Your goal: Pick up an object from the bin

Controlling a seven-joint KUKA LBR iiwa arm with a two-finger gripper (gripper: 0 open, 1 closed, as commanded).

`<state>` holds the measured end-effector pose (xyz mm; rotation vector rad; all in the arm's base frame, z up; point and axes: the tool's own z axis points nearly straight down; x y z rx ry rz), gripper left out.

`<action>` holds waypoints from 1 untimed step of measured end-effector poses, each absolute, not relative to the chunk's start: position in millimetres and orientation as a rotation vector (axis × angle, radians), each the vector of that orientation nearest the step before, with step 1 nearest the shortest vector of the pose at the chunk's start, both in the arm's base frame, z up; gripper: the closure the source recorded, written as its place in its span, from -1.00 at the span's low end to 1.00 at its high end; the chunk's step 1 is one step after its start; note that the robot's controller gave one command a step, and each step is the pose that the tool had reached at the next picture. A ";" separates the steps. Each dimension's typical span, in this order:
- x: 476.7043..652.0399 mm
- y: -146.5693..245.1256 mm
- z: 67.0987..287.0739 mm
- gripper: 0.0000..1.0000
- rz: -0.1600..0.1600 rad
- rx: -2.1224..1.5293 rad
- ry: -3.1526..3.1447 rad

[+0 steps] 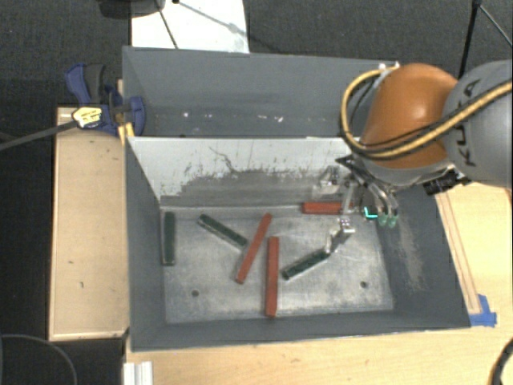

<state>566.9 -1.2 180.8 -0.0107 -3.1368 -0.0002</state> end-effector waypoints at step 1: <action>568.7 -1.3 185.0 -1.00 0.000 -0.011 -3.145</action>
Offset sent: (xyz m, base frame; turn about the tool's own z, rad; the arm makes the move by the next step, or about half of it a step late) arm -0.0448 0.0284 -0.1108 -0.5955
